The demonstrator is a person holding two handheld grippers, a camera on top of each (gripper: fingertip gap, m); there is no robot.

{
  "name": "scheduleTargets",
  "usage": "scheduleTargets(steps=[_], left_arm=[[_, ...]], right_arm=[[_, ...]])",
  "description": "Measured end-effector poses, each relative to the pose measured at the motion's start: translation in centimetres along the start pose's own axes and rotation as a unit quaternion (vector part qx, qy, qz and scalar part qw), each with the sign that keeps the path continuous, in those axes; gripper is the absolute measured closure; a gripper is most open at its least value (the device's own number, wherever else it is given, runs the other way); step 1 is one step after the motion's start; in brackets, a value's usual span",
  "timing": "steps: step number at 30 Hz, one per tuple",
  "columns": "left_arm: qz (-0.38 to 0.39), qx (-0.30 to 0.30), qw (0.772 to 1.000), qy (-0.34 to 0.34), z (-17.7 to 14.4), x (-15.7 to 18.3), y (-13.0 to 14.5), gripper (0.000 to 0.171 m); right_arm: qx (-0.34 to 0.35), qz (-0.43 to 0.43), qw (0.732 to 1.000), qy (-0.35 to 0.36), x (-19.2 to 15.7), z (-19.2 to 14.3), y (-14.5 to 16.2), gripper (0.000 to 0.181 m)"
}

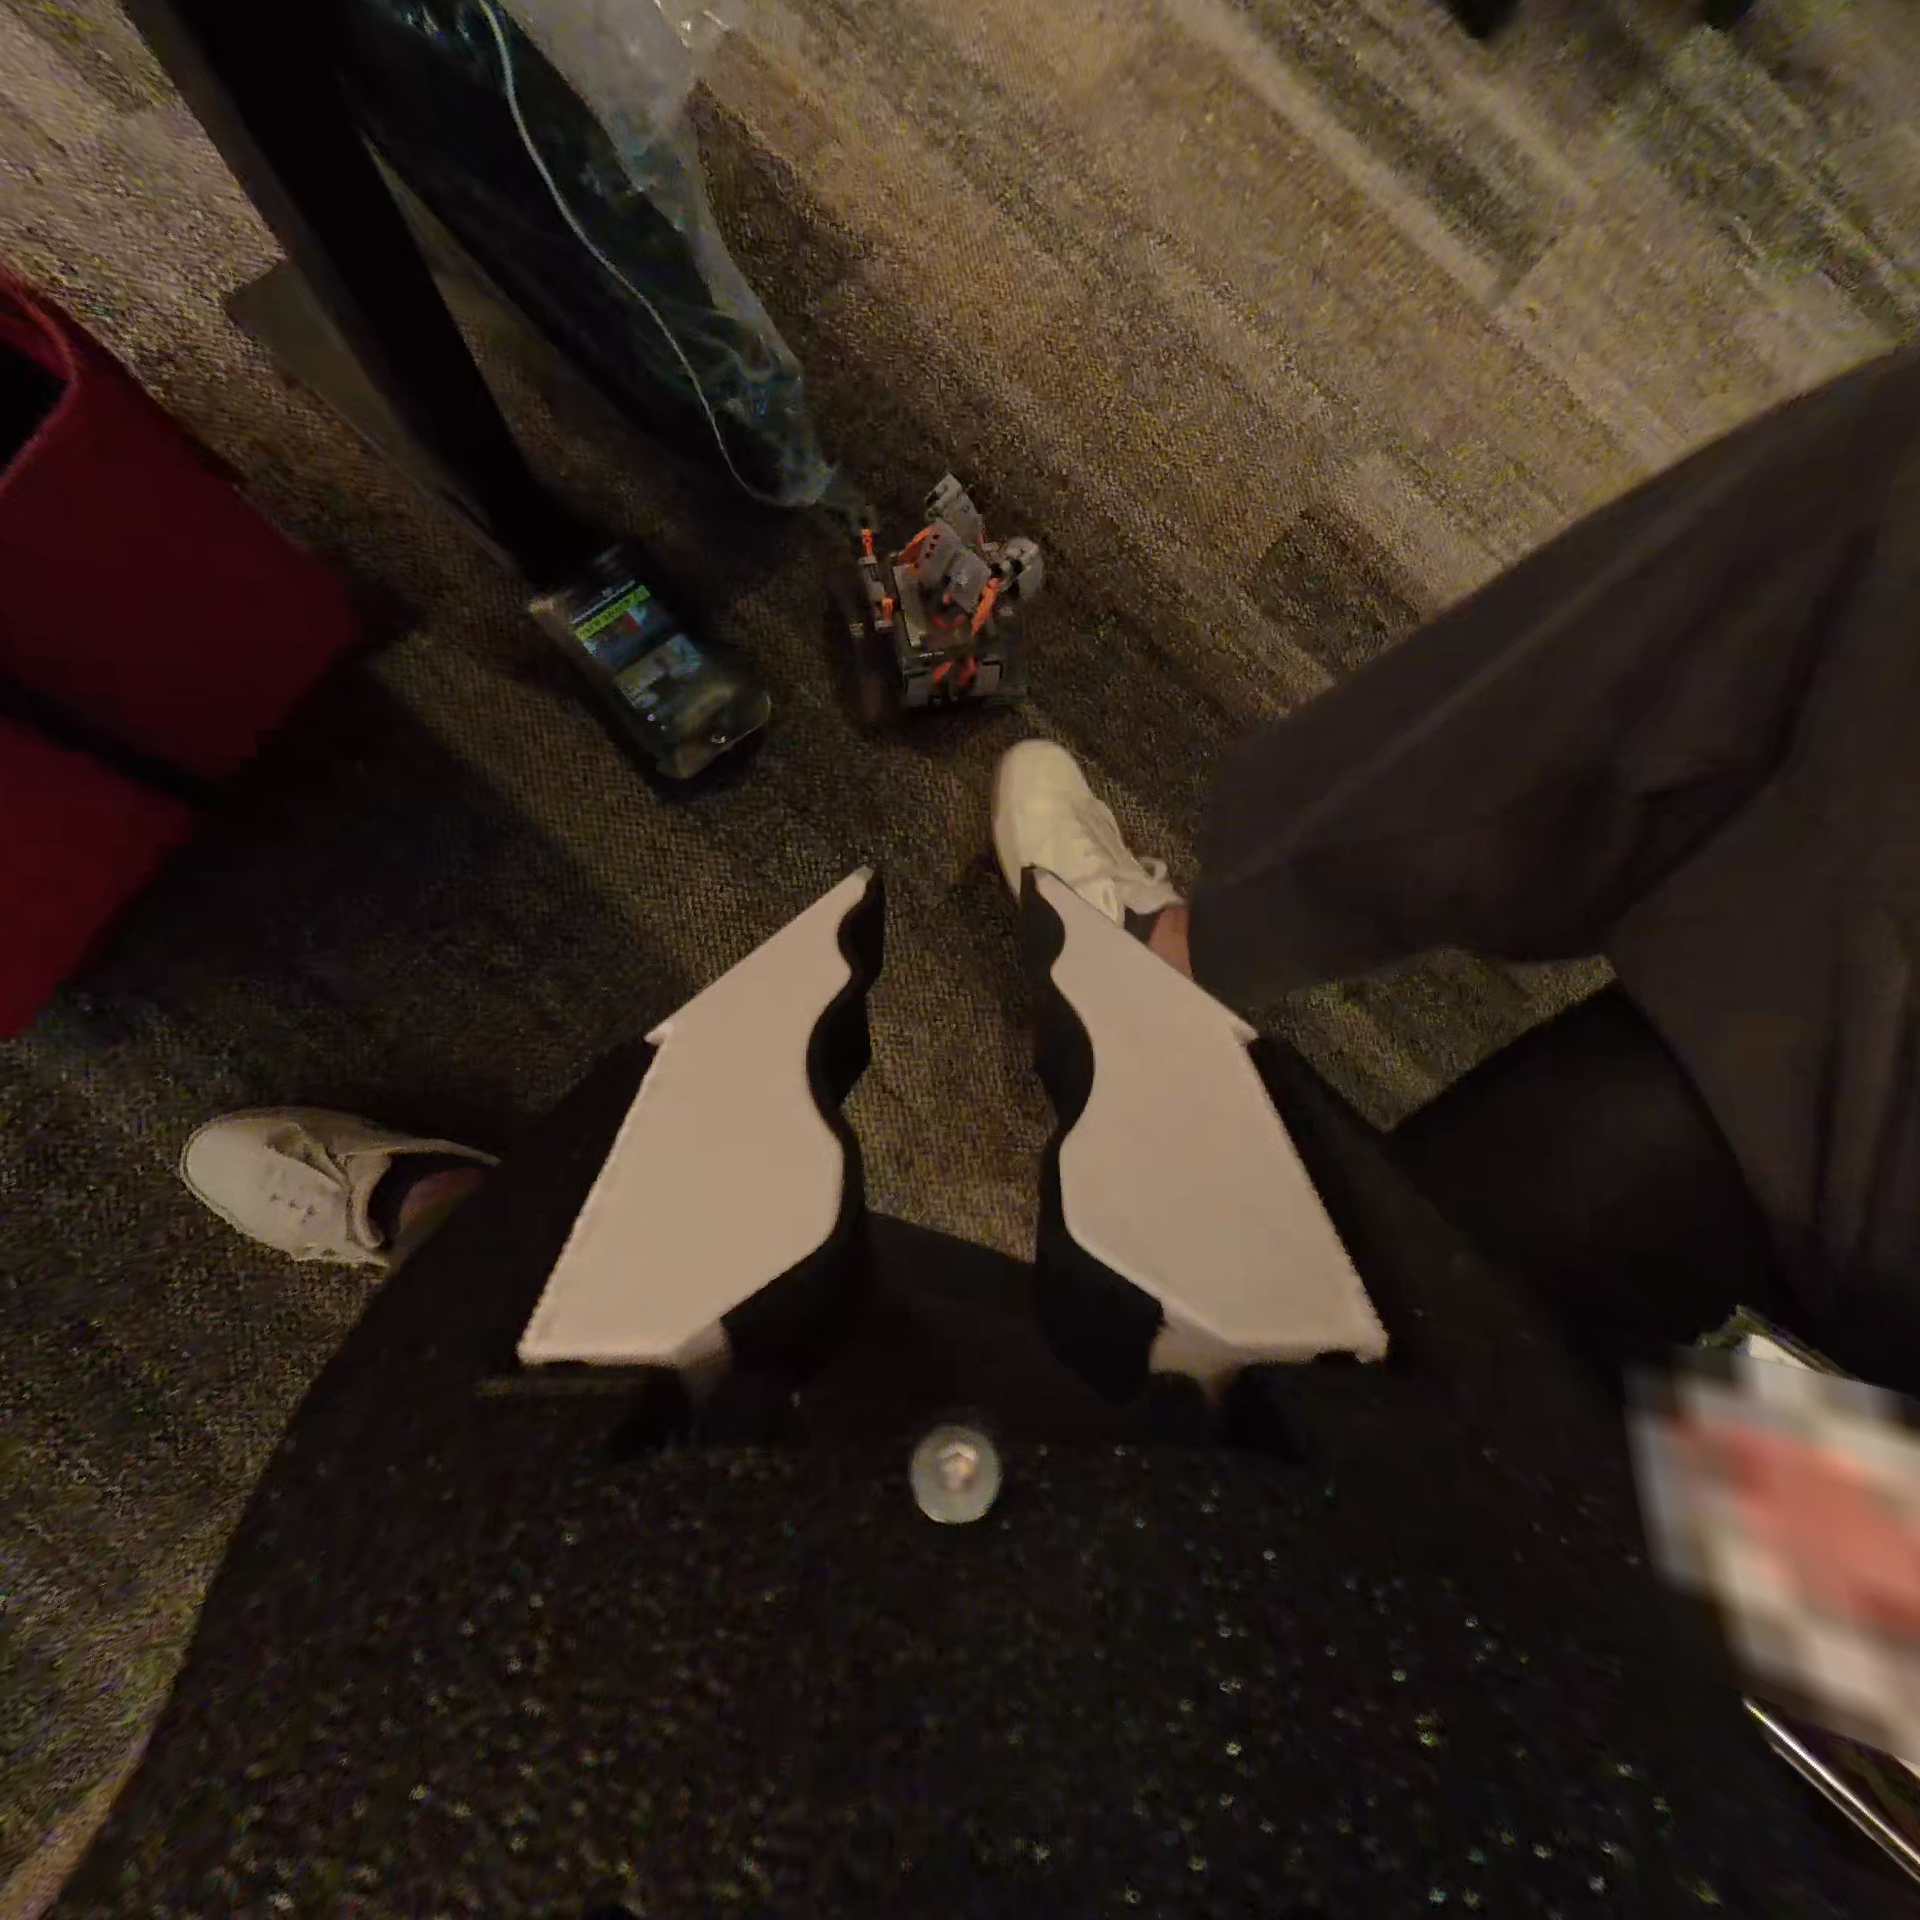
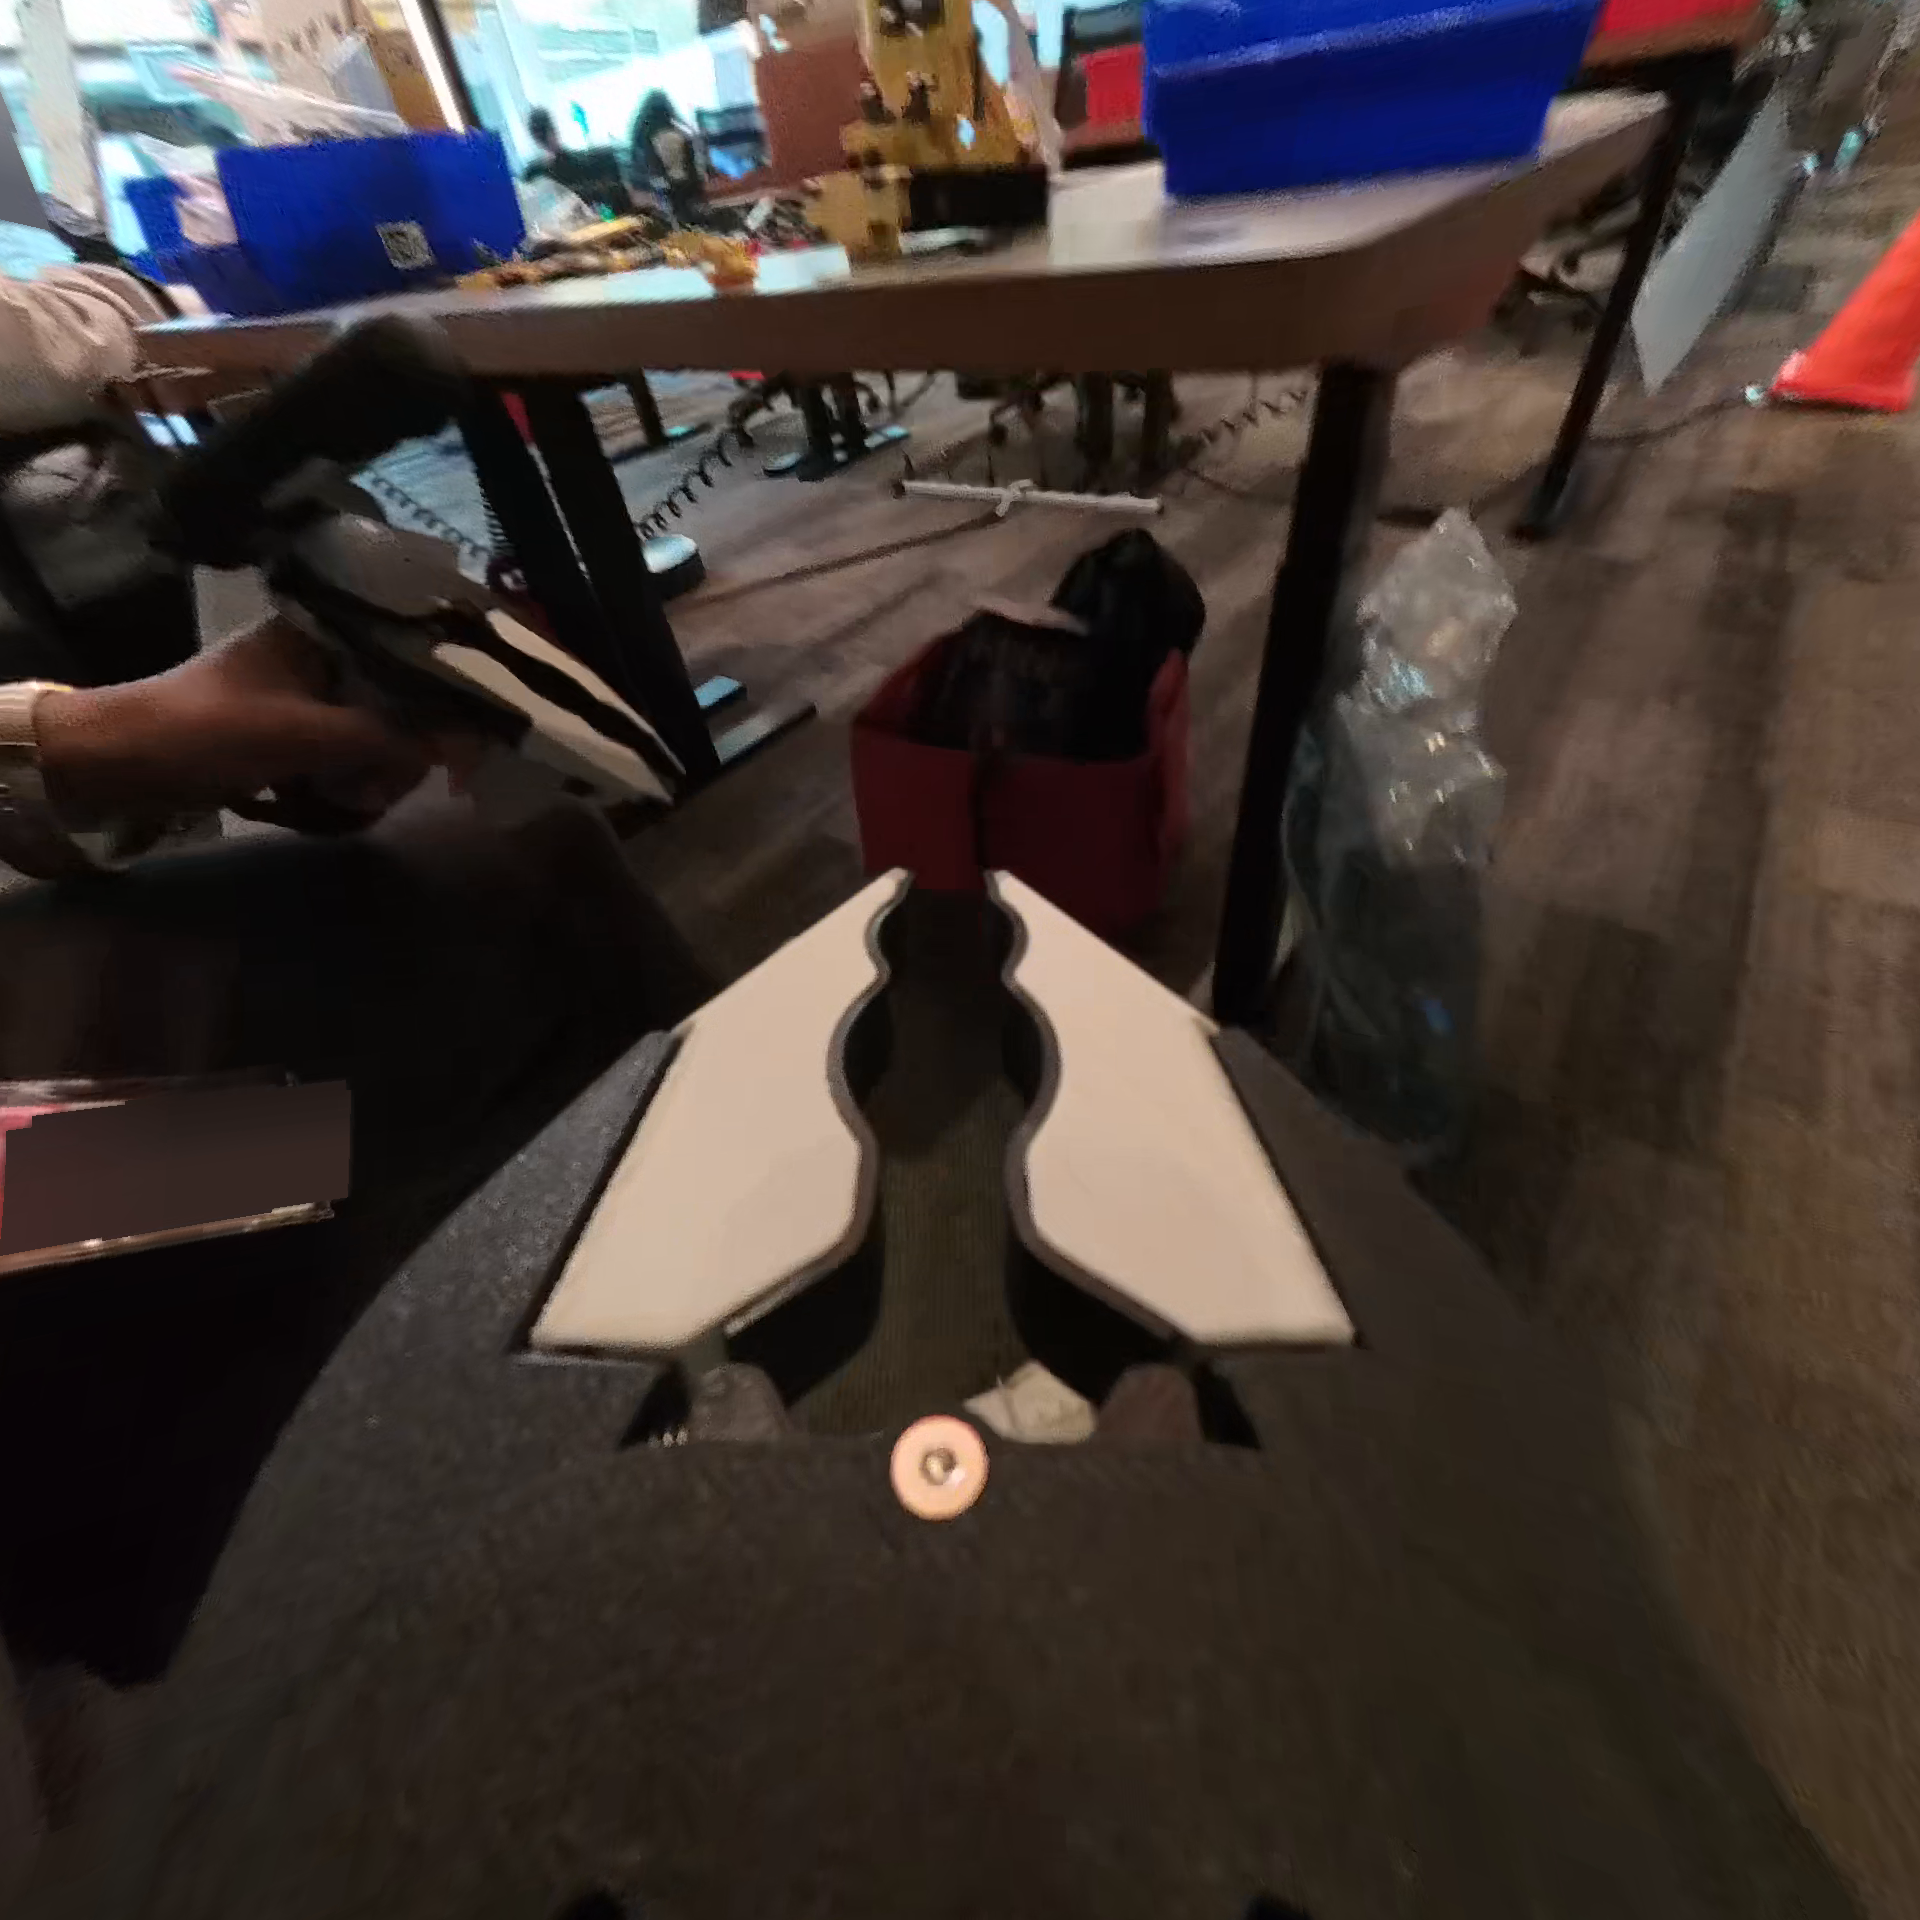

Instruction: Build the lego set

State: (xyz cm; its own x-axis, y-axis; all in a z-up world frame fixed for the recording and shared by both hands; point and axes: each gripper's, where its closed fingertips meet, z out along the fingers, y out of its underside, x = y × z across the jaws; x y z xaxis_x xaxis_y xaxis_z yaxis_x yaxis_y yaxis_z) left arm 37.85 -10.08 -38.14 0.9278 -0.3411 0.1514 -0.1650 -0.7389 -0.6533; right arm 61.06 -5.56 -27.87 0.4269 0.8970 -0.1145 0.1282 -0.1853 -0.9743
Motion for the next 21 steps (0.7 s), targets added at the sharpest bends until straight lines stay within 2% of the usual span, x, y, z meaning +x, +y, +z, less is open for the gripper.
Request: scheduleTargets(steps=[3, 6, 8, 9, 15, 18, 21], left_arm=[[-0.034, 0.042, 0.998, -0.008, 1.2, 1.5, -1.5, 0.146], [-0.116, 0.084, 0.988, 0.052, 2.9, 5.1, -3.3, 0.146], [-0.133, 0.072, 0.985, 0.085, 3.9, 7.2, -3.5, 0.146], [-0.13, 0.061, 0.986, 0.081, 4.2, 7.5, -3.5, 0.146], [-0.127, 0.102, 0.983, 0.082, 2.4, 9.1, -5.8, 0.146], [-0.139, 0.12, 0.98, 0.081, 0.9, 9.5, -5.9, 0.146], [-0.134, 0.141, 0.98, 0.049, -1.7, 8.7, -5.4, 0.146]], right_arm=[[0.001, 0.034, 0.999, 0.029, 1.5, -3.5, 1.6, 0.168], [0.018, 0.085, 0.995, 0.044, 2.7, -6.5, 1.9, 0.168], [0.023, 0.116, 0.992, 0.046, 3.2, -8.0, 2.1, 0.168], [0.025, 0.129, 0.99, 0.05, 3.4, -8.7, 2.1, 0.168], [0.046, 0.14, 0.987, 0.06, 3.2, -10.9, 0.6, 0.169], [0.044, 0.121, 0.99, 0.049, 2.0, -10.5, -0.3, 0.169], [0.023, 0.094, 0.995, 0.032, 0.6, -9.2, -0.2, 0.169]])
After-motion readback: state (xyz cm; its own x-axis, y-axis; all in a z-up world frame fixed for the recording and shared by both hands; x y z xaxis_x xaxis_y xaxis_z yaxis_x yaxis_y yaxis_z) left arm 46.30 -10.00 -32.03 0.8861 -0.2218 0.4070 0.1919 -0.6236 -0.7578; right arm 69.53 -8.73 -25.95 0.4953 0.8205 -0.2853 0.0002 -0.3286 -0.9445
